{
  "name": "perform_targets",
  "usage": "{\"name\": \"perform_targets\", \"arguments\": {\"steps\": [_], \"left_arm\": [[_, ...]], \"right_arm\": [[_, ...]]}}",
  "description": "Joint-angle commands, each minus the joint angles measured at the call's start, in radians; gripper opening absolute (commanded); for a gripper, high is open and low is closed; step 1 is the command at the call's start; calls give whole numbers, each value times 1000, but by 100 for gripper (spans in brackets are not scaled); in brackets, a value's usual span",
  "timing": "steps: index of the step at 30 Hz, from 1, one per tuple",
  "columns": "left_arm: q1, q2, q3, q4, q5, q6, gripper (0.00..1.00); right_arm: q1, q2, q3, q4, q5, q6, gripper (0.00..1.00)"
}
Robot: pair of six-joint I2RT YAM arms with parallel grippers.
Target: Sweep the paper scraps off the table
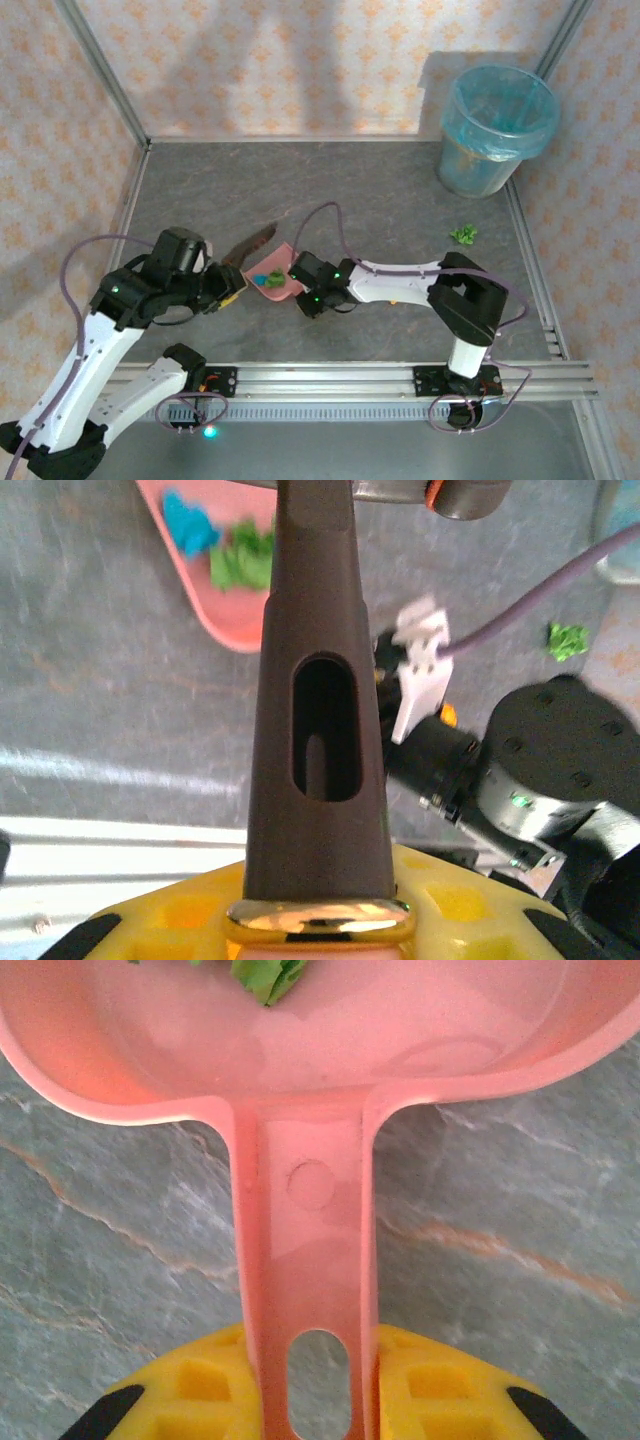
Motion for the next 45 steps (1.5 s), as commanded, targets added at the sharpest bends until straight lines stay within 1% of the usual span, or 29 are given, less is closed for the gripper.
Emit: {"name": "perform_targets", "arguments": {"steps": [1, 3, 6, 8, 11, 14, 17, 19, 22, 26, 31, 36, 38, 41, 45], "left_arm": [[8, -35, 51, -18, -147, 78, 0], [8, -47, 66, -28, -215, 109, 0], [7, -62, 81, -57, -352, 155, 0], [7, -77, 71, -63, -403, 167, 0], [7, -100, 28, -53, -420, 160, 0], [7, -132, -34, -33, -434, 134, 0], [7, -145, -68, -22, -442, 125, 0], [7, -144, -76, -24, -444, 126, 0], [7, -145, -90, -25, -447, 129, 0], [7, -148, -116, -17, -438, 127, 0], [8, -152, -124, -17, -415, 123, 0], [8, -175, -126, -32, -409, 123, 0], [7, -184, -124, -41, -411, 126, 0], [7, -194, -122, -47, -411, 136, 0], [7, -202, -133, -36, -402, 146, 0]], "right_arm": [[-6, -62, -24, 10, 63, 14, 0], [-6, -90, -34, 4, 89, 18, 0], [-6, -156, -67, 8, 124, 37, 0], [-8, -201, -78, -2, 143, 56, 0], [-21, -258, -65, -64, 181, 120, 0], [-40, -309, -14, -178, 234, 198, 0], [-54, -376, 41, -255, 241, 230, 0], [-71, -412, 93, -309, 246, 248, 0], [-109, -430, 220, -429, 284, 264, 0], [-224, -424, 388, -529, 246, 296, 0], [-403, -394, 554, -564, 217, 322, 0], [-644, -321, 709, -544, 71, 363, 0], [-731, -259, 798, -559, 22, 382, 0], [-829, -152, 948, -591, -45, 411, 0], [-928, 8, 1177, -657, -111, 461, 0]]}}
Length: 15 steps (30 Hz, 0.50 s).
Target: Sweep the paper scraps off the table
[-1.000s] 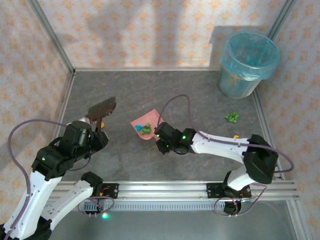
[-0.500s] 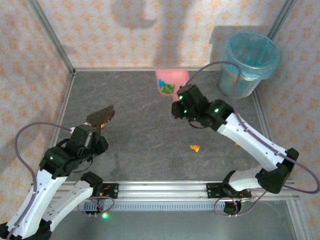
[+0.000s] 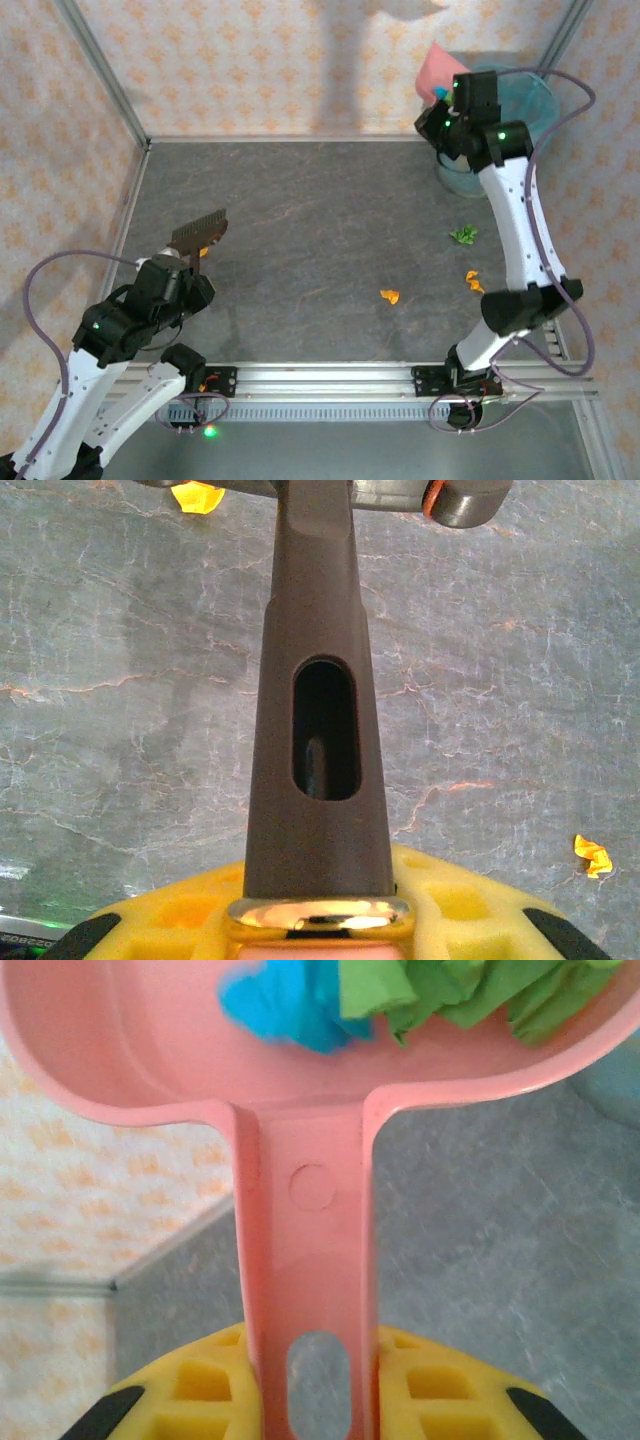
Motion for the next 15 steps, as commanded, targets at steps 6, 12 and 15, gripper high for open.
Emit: {"name": "perform_targets", "arguments": {"steps": [6, 12, 15], "left_arm": [[7, -9, -22, 45, 5, 39, 0], [6, -14, -73, 101, 30, 34, 0], [8, -22, -104, 131, 40, 27, 0]], "right_arm": [[-158, 313, 476, -129, -193, 224, 0], [-205, 593, 957, -222, -248, 440, 0], [-230, 655, 1007, -174, -308, 561, 0]]}}
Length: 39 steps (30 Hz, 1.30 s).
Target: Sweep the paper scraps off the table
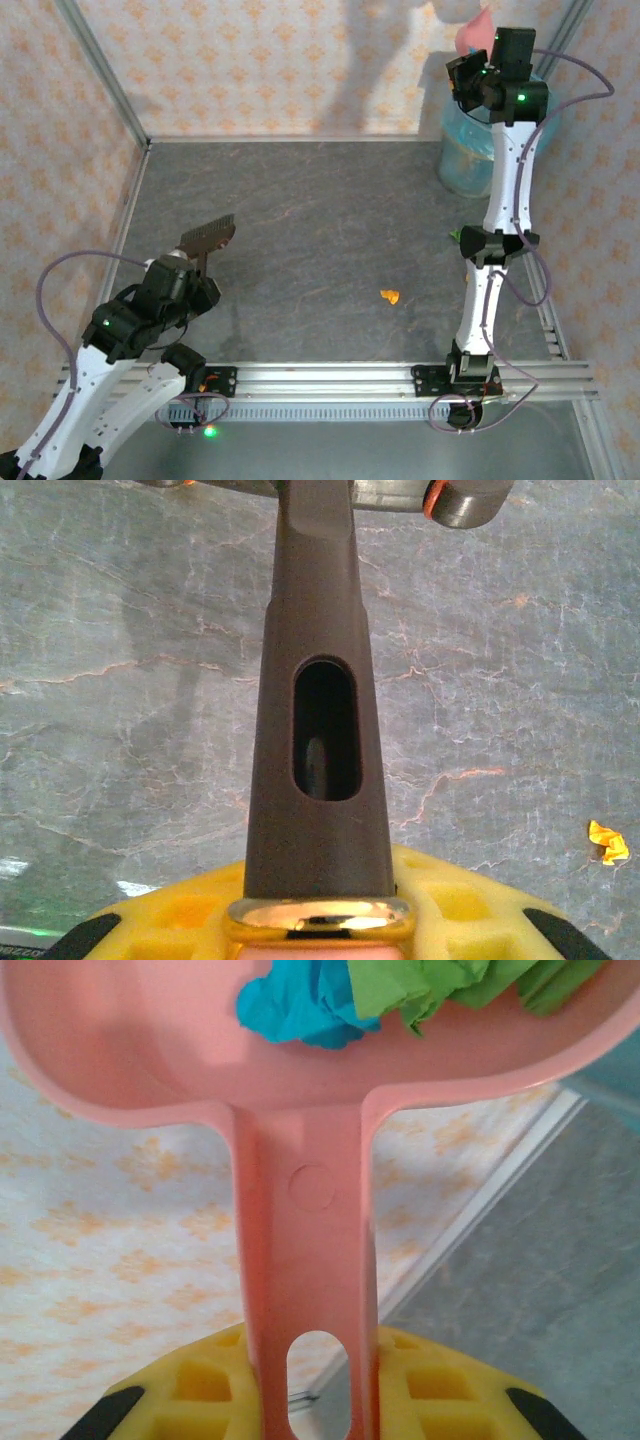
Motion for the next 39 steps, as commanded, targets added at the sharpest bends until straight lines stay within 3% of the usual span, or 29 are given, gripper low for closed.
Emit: {"name": "perform_targets", "arguments": {"steps": [1, 25, 39], "left_arm": [[8, -20, -31, 82, 4, 8, 0], [6, 56, -64, 153, -18, 12, 0], [6, 84, -42, 156, -26, 25, 0]], "right_arm": [[-27, 56, 62, 2, -66, 184, 0], [-46, 92, 114, 155, -46, 555, 0], [-55, 39, 115, 111, -23, 474, 0]]}}
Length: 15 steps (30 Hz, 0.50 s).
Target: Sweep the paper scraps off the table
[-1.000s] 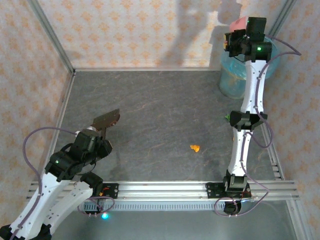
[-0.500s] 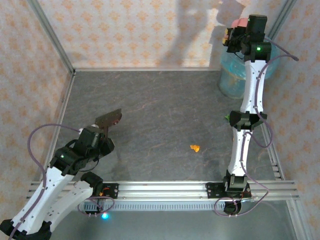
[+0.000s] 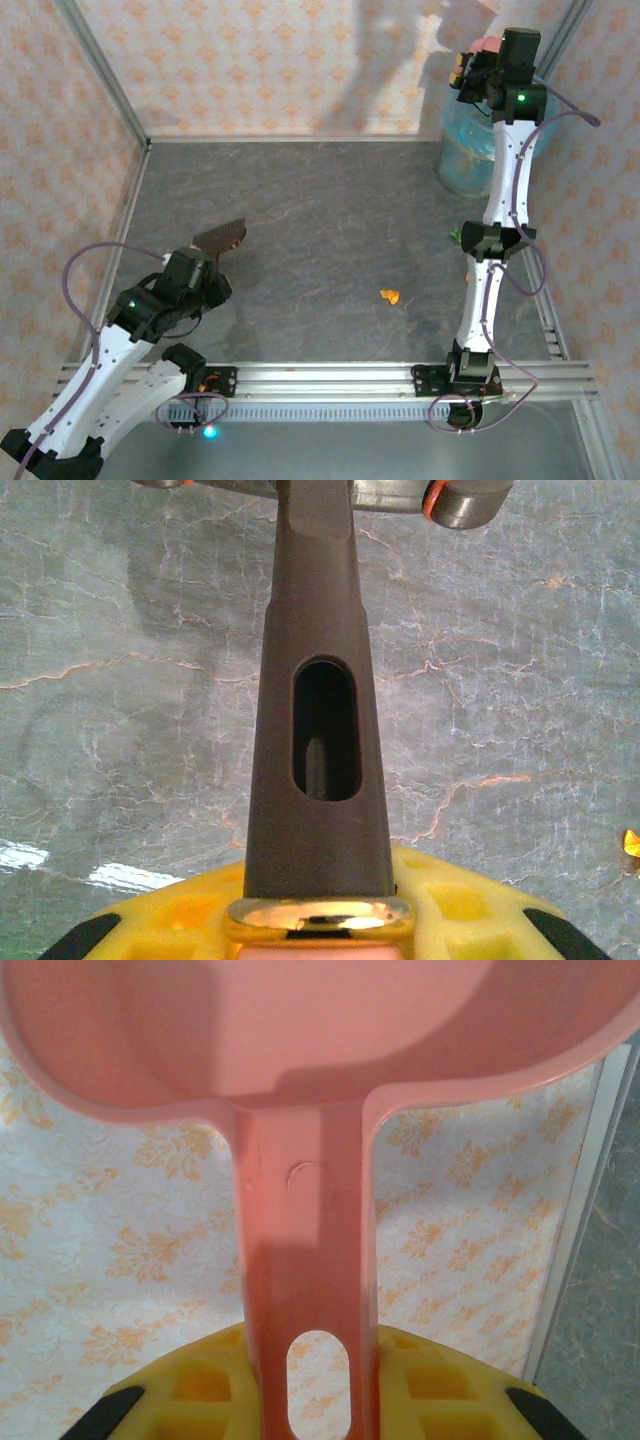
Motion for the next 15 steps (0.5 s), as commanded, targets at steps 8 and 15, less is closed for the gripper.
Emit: {"name": "perform_targets", "arguments": {"steps": [8, 15], "left_arm": [[5, 1, 82, 12, -64, 35, 0], [7, 4, 167, -29, -158, 43, 0]], "right_arm": [[0, -165, 79, -90, 30, -278, 0], [116, -297, 79, -224, 44, -580, 0]]}}
